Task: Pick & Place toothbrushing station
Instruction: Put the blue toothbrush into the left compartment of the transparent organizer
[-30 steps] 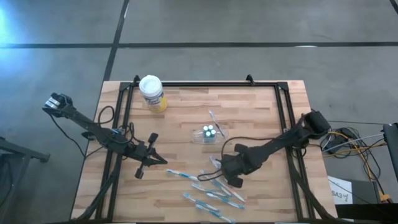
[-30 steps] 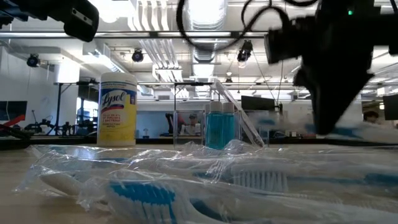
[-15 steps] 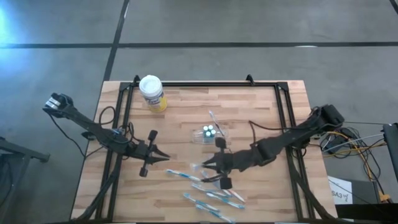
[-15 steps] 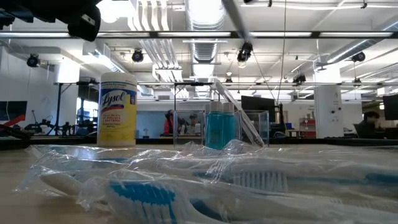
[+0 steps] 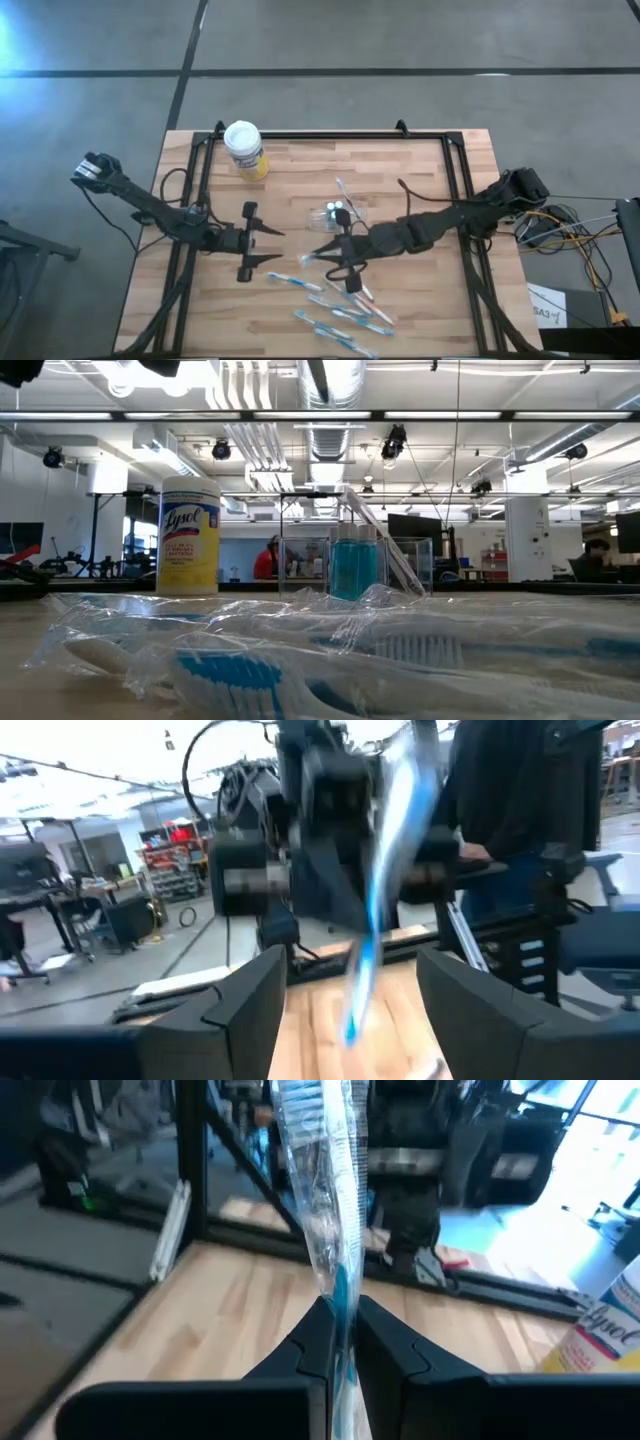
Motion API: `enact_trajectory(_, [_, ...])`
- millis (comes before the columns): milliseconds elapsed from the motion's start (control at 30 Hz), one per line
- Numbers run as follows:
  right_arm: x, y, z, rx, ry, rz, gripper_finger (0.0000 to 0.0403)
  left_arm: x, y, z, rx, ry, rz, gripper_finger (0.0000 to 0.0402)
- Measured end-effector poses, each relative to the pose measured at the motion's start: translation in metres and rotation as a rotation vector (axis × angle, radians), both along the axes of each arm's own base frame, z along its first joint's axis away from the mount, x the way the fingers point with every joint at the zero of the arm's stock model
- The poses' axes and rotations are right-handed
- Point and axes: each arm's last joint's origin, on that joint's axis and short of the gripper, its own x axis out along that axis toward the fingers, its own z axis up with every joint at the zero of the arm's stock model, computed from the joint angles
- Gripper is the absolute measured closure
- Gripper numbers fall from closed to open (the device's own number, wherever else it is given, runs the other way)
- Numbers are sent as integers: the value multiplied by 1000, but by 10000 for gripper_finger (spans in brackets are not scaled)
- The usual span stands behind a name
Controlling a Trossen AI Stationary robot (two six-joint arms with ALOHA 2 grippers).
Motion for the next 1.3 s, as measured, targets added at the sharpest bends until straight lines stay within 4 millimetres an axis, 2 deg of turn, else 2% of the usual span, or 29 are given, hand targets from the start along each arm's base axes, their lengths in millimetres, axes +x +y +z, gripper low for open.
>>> enact_trajectory(100, [5, 1, -7, -35, 9, 1, 380, 9, -1, 4, 12, 0, 17, 173])
enact_trajectory(367, [11, 1, -9, -56, -22, 1, 380, 30, 3, 5, -26, 29, 56, 181])
enact_trajectory(633, [12, 0, -6, -56, -50, -1, 380, 46, -3, 6, -23, 50, -53, 185])
enact_trajectory(933, [13, -1, -5, -55, -57, -6, 380, 57, -6, 8, -17, 63, -55, 209])
enact_trajectory(1067, [13, -1, -6, -56, -52, -8, 380, 56, -6, 9, -16, 57, -70, 244])
enact_trajectory(1300, [13, -1, -6, -53, -50, -1, 380, 56, -5, 10, 5, 54, -121, 360])
